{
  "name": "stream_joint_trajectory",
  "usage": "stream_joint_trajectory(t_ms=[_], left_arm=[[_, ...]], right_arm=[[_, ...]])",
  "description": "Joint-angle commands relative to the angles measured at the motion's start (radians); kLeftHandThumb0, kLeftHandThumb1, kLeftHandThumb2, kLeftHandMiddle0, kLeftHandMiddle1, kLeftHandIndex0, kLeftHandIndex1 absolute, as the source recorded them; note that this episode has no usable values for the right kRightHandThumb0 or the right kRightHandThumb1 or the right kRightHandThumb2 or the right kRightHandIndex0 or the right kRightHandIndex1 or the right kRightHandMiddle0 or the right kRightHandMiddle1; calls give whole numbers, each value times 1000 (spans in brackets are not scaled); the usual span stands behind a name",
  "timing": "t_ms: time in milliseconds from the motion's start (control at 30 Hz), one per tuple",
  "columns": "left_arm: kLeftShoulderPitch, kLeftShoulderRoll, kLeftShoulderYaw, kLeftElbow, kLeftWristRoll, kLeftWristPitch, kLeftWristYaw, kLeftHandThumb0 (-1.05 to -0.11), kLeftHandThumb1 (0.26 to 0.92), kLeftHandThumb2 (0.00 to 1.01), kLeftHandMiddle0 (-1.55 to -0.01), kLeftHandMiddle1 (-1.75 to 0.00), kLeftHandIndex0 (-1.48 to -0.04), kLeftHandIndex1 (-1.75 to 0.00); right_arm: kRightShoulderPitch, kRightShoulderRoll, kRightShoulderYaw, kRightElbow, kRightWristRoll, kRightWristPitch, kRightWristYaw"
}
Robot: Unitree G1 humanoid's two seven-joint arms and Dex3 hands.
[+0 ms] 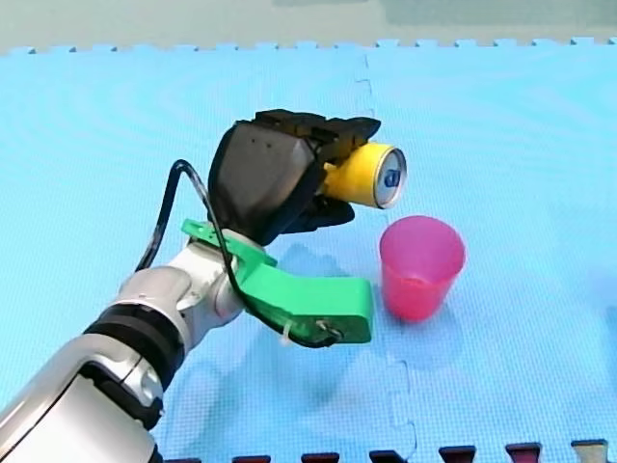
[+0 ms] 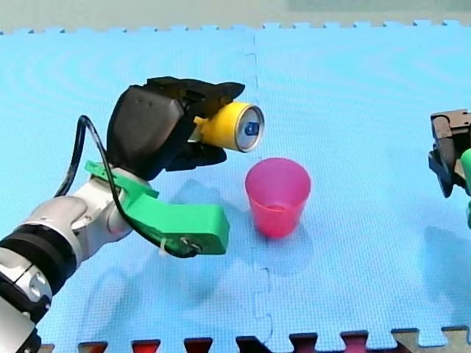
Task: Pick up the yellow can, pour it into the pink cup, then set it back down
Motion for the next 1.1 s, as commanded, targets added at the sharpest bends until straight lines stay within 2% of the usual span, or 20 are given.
stream_joint_trajectory(t_ms=[0,200,233,300,333,367,433,467,633,1000,1033,1067], left_arm=[[-16,3,-18,5,19,19,34,-305,811,3,-1359,-19,-1230,-8],[-23,-7,-46,25,42,47,77,-293,816,3,-1424,-74,-1286,-33],[-24,-8,-49,27,43,49,79,-293,819,3,-1326,-289,-1286,-47],[-25,-10,-53,29,43,52,80,-284,819,4,-990,-965,-1275,-94],[-26,-10,-56,30,44,54,80,-281,821,3,-889,-1175,-1260,-131],[-27,-11,-57,30,44,55,80,-280,822,2,-852,-1251,-1233,-187],[-28,-12,-60,31,45,57,81,-280,825,1,-822,-1319,-1045,-547],[-28,-12,-61,32,46,58,82,-281,826,1,-818,-1330,-996,-641],[-29,-13,-66,33,50,61,93,-282,830,1,-790,-1441,-876,-889],[-25,-7,-57,27,31,45,99,-284,835,1,-788,-1502,-842,-953],[-21,-5,-49,25,21,35,98,-286,835,1,-787,-1509,-851,-913],[-15,-3,-34,20,2,15,95,-287,836,1,-792,-1500,-894,-782]], right_arm=[[0,-2,0,-3,2,3,-4],[-1,-3,6,-5,-4,12,-18],[0,-2,7,-5,-4,13,-20],[0,-1,8,-5,-5,15,-24],[-1,0,8,-6,-5,16,-26],[-1,0,9,-6,-5,17,-27],[0,0,9,-6,-6,19,-29],[-1,0,10,-6,-7,20,-30],[-5,0,18,-7,-16,34,-43],[-6,-1,16,-10,-8,34,-25],[-6,-2,16,-11,-8,33,-25],[-6,-2,16,-12,-8,31,-23]])
